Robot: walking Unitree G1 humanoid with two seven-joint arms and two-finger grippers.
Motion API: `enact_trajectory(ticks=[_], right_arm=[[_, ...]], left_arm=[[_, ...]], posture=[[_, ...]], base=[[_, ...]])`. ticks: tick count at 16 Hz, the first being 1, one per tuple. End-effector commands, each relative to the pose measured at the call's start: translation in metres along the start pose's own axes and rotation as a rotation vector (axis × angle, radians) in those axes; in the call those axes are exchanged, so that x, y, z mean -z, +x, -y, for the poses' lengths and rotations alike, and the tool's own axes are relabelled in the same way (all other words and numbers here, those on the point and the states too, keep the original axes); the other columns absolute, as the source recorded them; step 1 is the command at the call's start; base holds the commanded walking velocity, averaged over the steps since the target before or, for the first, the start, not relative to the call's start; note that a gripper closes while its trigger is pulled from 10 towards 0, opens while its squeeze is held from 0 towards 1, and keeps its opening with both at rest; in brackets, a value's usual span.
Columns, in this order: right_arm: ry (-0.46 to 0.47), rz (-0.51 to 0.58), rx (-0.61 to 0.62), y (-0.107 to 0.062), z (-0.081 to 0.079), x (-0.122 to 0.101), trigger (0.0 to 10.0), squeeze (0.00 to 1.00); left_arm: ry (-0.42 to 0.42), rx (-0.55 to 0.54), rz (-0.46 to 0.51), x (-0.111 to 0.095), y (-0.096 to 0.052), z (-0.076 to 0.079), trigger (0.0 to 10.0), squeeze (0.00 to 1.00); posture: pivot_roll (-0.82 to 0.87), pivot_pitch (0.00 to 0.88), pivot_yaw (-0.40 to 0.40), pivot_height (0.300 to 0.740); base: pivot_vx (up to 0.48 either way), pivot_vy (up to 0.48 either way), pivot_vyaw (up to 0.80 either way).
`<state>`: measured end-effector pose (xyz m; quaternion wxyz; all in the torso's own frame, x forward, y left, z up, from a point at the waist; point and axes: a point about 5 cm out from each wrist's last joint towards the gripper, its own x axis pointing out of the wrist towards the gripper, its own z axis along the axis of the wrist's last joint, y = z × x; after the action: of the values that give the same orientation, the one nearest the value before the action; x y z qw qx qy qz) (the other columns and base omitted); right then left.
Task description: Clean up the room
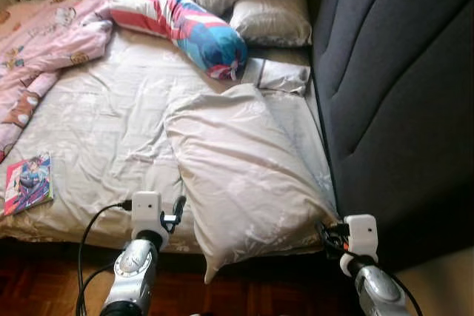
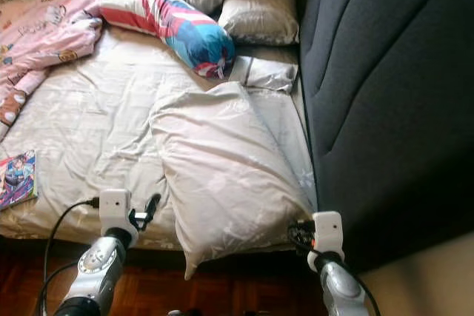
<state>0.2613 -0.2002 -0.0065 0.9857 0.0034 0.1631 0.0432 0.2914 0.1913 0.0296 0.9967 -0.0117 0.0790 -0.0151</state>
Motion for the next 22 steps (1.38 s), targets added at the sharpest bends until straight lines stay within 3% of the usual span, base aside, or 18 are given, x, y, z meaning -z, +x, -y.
enact_trajectory(ticks=[1,4,13,16,18,19,20,22], right_arm=[[0.027,-0.001,0.026,-0.001,0.002,0.002,10.0,0.00],[0.032,-0.009,0.024,-0.002,-0.001,0.005,10.0,0.00],[0.035,-0.015,0.037,0.001,-0.003,0.004,10.0,0.00],[-0.052,-0.139,0.126,0.001,0.012,0.011,10.0,0.00],[-0.131,-0.161,0.156,0.003,0.023,0.006,10.0,0.00],[-0.212,-0.168,0.164,0.005,0.029,0.000,10.0,0.60],[-0.228,-0.203,0.182,0.007,0.035,-0.002,10.0,1.00],[-0.226,-0.203,0.191,0.012,0.040,-0.012,10.0,1.00]], left_arm=[[-0.015,-0.012,-0.030,0.005,-0.002,-0.005,10.0,0.00],[-0.005,-0.002,-0.029,0.004,-0.001,-0.005,10.0,0.00],[0.008,0.036,-0.032,0.004,0.000,0.003,10.0,0.00],[0.018,0.057,-0.070,0.008,0.000,0.006,10.0,0.00],[0.018,0.063,-0.067,0.007,0.001,0.006,10.0,0.00],[0.018,0.066,-0.065,0.006,0.002,0.006,10.0,0.00],[0.020,0.071,-0.064,0.004,0.002,0.005,10.0,0.00],[0.026,0.083,-0.067,0.004,0.002,0.005,10.0,0.00]], posture=[[-0.05,0.161,0.013,0.740],[-0.05,0.155,0.017,0.740],[-0.04,0.165,0.018,0.740],[-0.03,0.182,0.021,0.740],[-0.03,0.190,0.027,0.740],[-0.04,0.197,0.032,0.740],[-0.03,0.206,0.037,0.740],[-0.03,0.216,0.043,0.740]], base=[[0.000,0.292,0.00],[0.000,0.375,0.00],[0.000,0.000,0.00],[0.000,0.000,0.00],[0.000,0.000,0.00],[0.000,0.000,0.00],[0.000,0.000,0.00],[0.000,0.000,0.00]])
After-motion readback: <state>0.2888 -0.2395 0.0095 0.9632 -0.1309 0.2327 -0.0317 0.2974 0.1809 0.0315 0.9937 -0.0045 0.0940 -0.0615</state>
